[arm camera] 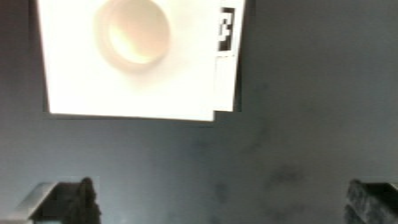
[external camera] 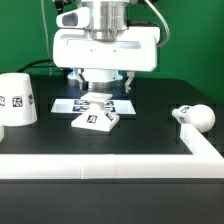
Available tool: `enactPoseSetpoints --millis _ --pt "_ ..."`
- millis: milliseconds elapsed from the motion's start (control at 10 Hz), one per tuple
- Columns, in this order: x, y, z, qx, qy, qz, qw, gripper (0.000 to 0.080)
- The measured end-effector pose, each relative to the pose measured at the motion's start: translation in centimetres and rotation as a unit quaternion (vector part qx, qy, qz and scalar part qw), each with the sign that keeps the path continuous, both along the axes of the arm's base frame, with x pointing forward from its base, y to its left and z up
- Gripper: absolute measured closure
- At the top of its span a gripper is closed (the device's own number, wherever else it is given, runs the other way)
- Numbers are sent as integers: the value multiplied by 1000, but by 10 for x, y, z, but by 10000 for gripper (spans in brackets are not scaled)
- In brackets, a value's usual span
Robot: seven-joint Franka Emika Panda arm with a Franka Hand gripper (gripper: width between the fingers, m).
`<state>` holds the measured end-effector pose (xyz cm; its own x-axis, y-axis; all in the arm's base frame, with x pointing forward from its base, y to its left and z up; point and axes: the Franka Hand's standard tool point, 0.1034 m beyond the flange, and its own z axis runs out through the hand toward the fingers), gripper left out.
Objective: Assemble lamp
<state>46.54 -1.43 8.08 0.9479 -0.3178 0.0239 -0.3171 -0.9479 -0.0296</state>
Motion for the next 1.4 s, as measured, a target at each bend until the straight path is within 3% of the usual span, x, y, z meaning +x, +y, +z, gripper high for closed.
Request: enactPoseSetpoints --millis 400,600,1400 --pt "-32 -15 -3 -1 -9 11 1000 100" --pt "-40 -14 -7 -1 -11 10 1000 100" --pt "-50 -9 -37 -6 4 22 1000 100"
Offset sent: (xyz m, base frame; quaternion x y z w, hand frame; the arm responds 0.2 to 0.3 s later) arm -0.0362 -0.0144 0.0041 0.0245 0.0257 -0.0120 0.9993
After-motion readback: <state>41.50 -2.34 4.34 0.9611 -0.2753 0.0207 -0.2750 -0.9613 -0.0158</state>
